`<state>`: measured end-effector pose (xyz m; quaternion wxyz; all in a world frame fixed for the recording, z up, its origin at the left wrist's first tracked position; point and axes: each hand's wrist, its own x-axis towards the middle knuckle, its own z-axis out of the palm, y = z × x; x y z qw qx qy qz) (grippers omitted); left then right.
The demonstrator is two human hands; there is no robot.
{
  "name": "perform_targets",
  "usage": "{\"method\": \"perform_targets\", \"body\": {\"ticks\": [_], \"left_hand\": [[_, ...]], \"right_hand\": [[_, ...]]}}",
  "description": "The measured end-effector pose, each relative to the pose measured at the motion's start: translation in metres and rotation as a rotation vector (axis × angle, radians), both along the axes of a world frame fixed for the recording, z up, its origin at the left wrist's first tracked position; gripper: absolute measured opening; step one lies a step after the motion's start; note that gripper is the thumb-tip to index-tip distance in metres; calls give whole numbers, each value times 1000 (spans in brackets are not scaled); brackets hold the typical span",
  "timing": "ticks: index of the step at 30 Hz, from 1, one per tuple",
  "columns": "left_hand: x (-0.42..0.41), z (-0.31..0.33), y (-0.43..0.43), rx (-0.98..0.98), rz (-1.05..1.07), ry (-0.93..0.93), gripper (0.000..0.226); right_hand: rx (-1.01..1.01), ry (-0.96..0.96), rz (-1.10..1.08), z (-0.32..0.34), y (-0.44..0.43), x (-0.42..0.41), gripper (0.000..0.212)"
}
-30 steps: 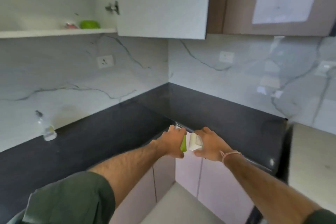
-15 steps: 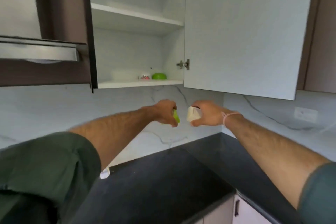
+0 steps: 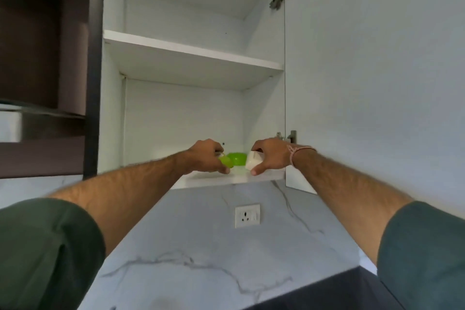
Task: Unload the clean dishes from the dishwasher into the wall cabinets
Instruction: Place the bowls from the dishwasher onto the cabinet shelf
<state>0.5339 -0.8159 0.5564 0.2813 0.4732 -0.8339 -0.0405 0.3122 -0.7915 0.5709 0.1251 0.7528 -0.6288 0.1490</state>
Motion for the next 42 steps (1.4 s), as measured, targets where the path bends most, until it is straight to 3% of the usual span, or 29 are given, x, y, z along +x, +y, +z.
{"method": "perform_targets", "body": {"ticks": [4,9,14,20,28,37,42], "left_hand": [[-22,0,-61,44,27,40,74],[-50,-8,-124,113,77,15,70],[-72,-14,-154,143,79,-40,56],[-89,-10,-163,149,88,-113,56],[-104,-10,-163,134,117,-115,50],[-98,-21,-153,39,248,-167,77],[-88,-24,-134,2,262,-169,75]], "right_hand": [[71,24,-42,4,-72,-11,78],[176,63,-77,-3,-148,-20,64],[286,244,-104,8,-170,-14,56],[314,423,-165,14,-182,-10,47],[269,357,-161,6,-184,-15,39],[79,193,-152,-17,-169,-21,57],[-6,125,-147,-30,-146,-18,52]]}}
